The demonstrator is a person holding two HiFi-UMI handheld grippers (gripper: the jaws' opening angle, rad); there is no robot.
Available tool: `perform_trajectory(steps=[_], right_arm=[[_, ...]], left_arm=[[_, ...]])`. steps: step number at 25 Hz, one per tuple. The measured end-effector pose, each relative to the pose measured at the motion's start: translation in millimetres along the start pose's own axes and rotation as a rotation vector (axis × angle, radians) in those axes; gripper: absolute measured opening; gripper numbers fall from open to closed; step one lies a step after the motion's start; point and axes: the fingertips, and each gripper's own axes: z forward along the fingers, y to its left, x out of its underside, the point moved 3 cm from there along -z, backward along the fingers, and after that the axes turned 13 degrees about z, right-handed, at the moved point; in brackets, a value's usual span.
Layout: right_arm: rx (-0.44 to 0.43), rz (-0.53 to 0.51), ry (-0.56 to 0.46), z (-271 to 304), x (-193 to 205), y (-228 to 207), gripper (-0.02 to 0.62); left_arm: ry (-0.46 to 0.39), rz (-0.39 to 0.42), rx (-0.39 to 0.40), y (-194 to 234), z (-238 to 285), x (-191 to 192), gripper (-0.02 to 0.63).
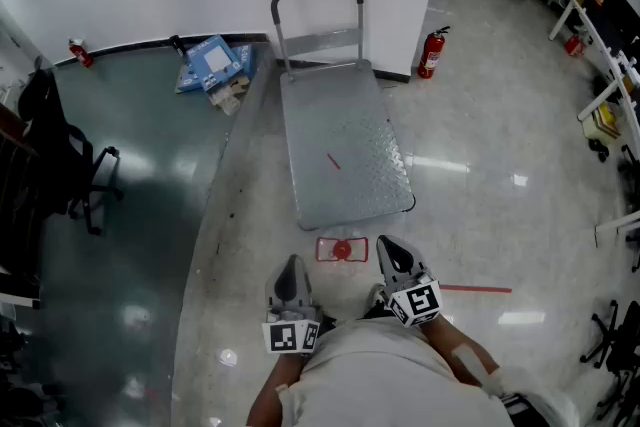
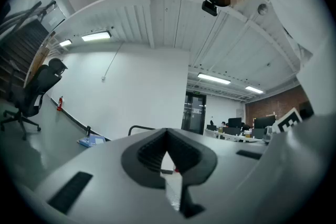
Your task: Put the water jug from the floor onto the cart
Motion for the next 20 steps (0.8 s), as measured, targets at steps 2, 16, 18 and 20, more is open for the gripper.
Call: perform_trajectory(steps=[2,16,18,20], right_arm=[[-0.006,-0.004,-0.002,1,-1,2,0.011],[0.028,-0.021,-0.006,12,0,-1,0.012],[0.041,-0.017,0.056,28,10,-6,0.012],[0.049,-0.014,0.143,50,24,-12,0.014]], left_arm=[[0.0,0.0,0.0,1,-1,0,0.003],[-0.012,0.012,0.006,4,-1,-3,0.003],[-0.018,0.012,0.005,5,0,-3,0.003],[-0.016,0.009,0.002,7,1,-2,0.003]])
